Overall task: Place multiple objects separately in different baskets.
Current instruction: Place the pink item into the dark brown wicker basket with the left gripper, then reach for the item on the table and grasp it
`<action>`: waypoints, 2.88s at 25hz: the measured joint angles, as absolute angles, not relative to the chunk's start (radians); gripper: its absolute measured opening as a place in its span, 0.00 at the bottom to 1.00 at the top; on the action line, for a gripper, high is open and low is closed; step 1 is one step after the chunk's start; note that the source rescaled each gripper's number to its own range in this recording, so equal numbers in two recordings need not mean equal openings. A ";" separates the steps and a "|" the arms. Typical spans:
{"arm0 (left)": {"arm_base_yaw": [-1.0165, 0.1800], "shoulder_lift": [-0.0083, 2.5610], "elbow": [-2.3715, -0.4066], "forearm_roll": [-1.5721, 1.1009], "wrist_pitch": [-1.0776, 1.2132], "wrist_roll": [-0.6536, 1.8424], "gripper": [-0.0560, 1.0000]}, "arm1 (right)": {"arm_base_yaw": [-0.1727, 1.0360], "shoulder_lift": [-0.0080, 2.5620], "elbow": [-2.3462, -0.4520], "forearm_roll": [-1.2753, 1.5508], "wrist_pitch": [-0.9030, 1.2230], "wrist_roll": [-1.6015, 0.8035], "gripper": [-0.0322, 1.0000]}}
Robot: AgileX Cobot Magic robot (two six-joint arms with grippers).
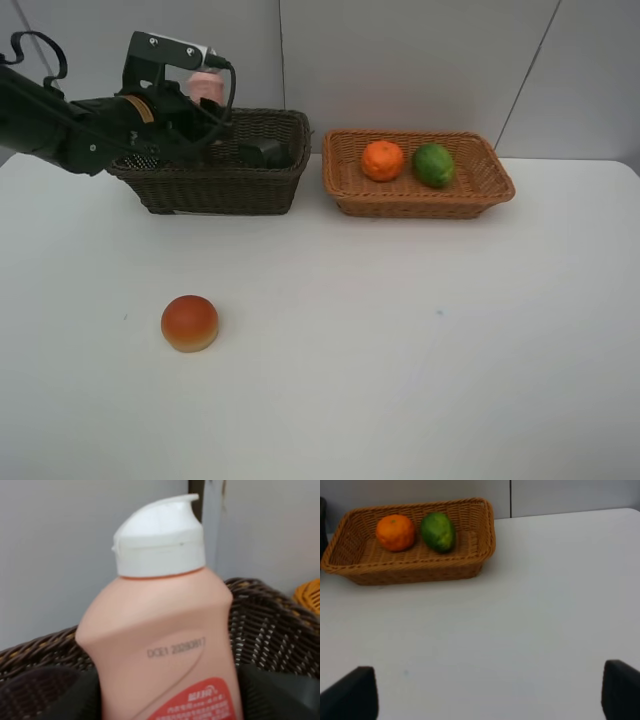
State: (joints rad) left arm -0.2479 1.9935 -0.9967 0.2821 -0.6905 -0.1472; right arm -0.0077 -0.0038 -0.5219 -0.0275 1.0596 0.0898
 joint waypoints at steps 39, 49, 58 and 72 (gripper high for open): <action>-0.248 2.077 -0.998 0.307 -0.729 -0.218 0.98 | -0.008 -0.004 -0.522 -0.026 1.060 0.090 0.96; -0.248 2.077 -0.998 0.308 -0.730 -0.218 0.98 | -0.008 -0.004 -0.522 -0.026 1.060 0.090 0.96; -0.248 2.048 -0.998 0.375 -0.728 -0.218 0.98 | -0.008 -0.004 -0.522 -0.027 1.060 0.090 0.96; -0.249 1.803 -0.997 0.463 -0.285 -0.298 0.98 | -0.008 -0.004 -0.522 -0.027 1.060 0.090 0.96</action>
State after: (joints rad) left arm -0.2486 1.8026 -0.9969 0.4635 -0.2848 -0.2979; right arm -0.0077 -0.0038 -0.5219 -0.0274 1.0596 0.0898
